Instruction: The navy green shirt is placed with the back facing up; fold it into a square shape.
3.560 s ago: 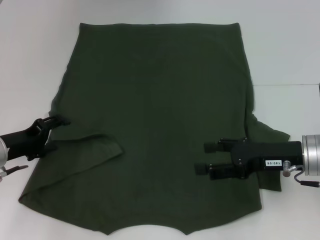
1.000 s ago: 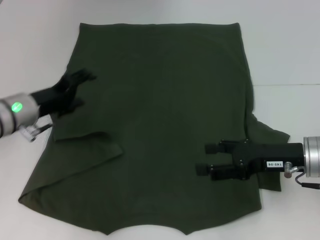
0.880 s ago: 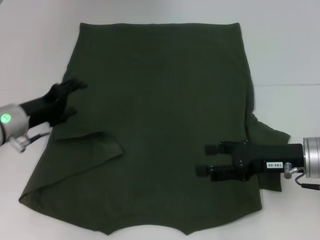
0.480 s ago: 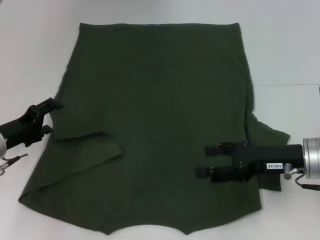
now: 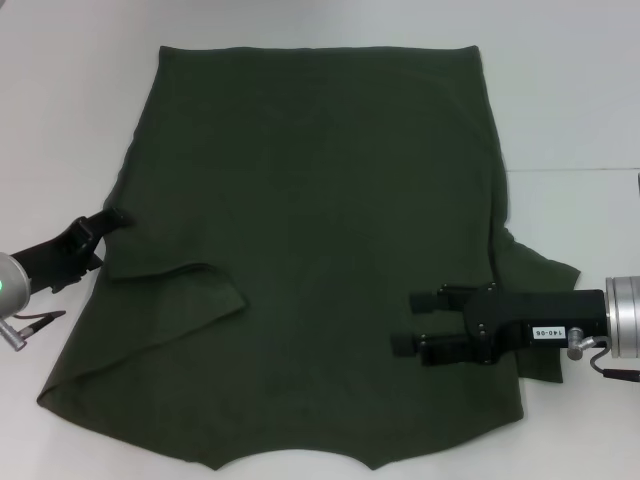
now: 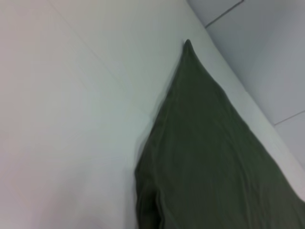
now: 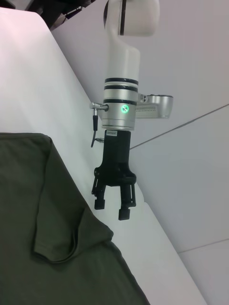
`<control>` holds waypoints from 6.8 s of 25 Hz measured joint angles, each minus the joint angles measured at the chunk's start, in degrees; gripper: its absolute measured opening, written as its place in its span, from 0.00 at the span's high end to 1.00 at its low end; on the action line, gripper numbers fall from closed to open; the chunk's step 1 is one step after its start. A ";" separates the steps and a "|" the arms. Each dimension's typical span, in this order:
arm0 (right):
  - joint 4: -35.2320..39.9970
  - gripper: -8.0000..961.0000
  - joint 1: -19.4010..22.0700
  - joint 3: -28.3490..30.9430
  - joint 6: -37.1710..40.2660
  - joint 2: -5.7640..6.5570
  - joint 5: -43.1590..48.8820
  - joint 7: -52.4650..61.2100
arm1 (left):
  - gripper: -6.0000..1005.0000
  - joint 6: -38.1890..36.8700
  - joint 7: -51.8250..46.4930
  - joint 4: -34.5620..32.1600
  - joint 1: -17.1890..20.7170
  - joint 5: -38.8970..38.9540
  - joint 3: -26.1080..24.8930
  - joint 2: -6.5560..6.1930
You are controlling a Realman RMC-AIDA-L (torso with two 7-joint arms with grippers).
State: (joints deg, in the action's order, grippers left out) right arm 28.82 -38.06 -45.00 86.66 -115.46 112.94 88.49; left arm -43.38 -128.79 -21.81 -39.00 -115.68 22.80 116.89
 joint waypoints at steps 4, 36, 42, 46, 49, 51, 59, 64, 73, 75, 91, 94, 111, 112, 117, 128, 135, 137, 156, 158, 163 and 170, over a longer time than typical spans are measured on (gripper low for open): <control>0.00 0.05 0.01 0.09 -0.04 -0.01 0.00 0.01 | 0.10 2.18 0.50 0.90 -0.61 -0.05 1.51 0.14; 0.00 0.05 -0.23 0.35 0.36 0.32 -0.37 0.02 | 0.10 6.34 0.10 4.51 -6.33 0.07 5.51 1.24; 0.01 0.05 0.01 0.39 0.49 0.32 -0.37 -0.12 | 0.10 7.46 0.03 4.31 -8.84 0.44 5.34 1.73; 0.01 0.05 0.07 0.44 0.76 0.27 -0.37 -0.21 | 0.10 9.33 0.03 4.56 -10.71 0.46 5.51 1.77; 0.01 0.05 0.24 0.46 0.80 0.25 -0.37 -0.20 | 0.10 9.87 0.21 4.30 -11.25 0.48 5.48 1.98; 0.00 0.05 0.34 0.58 0.80 0.24 -0.40 -0.13 | 0.10 8.65 0.44 3.68 -11.09 0.98 5.30 2.03; 0.01 0.05 0.38 2.32 0.80 0.39 -0.45 0.46 | 0.10 -17.01 8.12 -3.06 -5.69 7.85 5.23 1.59; 0.40 0.05 0.37 3.32 0.68 0.58 -0.46 1.81 | 0.10 -34.56 16.67 -7.53 -0.73 7.94 5.17 1.35; 0.66 0.05 -0.30 4.89 1.03 1.76 -0.45 7.66 | 0.10 -51.22 41.60 -14.33 8.21 -1.13 5.13 2.06; 0.66 0.05 -0.37 4.97 1.19 2.03 -0.46 8.64 | 0.10 -51.76 44.00 -14.65 8.86 -1.82 5.08 2.30; 4.15 0.05 -3.37 4.88 6.24 11.42 5.78 53.91 | 0.10 -53.89 54.89 -14.28 11.08 -1.77 4.43 3.95; 4.43 0.05 -3.10 5.12 7.21 13.05 9.42 58.97 | 0.10 -53.78 55.22 -14.23 10.94 -1.58 4.39 4.14; 3.11 0.05 -3.00 9.40 1.39 13.72 27.47 61.09 | 0.10 -53.44 55.18 -13.51 10.37 -1.23 4.36 4.67; 2.73 0.05 -3.03 9.37 0.56 13.63 27.48 61.00 | 0.10 -53.38 55.12 -13.52 10.37 -1.07 4.35 4.67; 0.04 0.05 -3.66 9.12 -4.19 13.36 27.52 60.24 | 0.10 -52.90 55.05 -13.51 10.37 -0.83 4.35 4.67; -2.92 0.05 -5.09 7.42 -9.77 11.27 27.58 59.40 | 0.10 -52.14 55.03 -13.52 10.34 0.10 4.36 4.83; -3.91 0.05 -5.60 7.38 -12.73 10.11 27.58 59.02 | 0.10 -52.15 54.97 -13.52 10.31 0.52 4.36 4.84; -4.85 0.08 -5.91 7.38 -13.74 10.08 27.59 58.89 | 0.10 -52.15 54.96 -13.52 10.25 0.61 4.36 4.84; -6.45 0.36 -6.31 7.39 -16.51 8.92 27.56 58.13 | 0.10 -52.07 55.16 -12.81 10.00 1.39 4.36 4.84; -6.74 0.36 -6.34 7.39 -16.50 8.90 27.59 58.15 | 0.10 -52.07 55.16 -12.81 10.00 1.39 4.36 4.84; -6.78 0.36 -6.32 7.46 -16.27 8.87 27.51 58.19 | 0.10 -52.06 55.22 -12.81 10.02 1.44 4.36 4.84; -6.77 0.39 -6.37 7.41 -16.39 8.85 27.61 58.22 | 0.10 -52.07 55.28 -12.81 10.11 1.97 4.36 4.84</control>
State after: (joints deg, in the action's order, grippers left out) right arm 22.05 -44.44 -37.59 70.27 -106.61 140.55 146.70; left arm -95.45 -73.51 -34.63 -28.89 -113.71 27.16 121.73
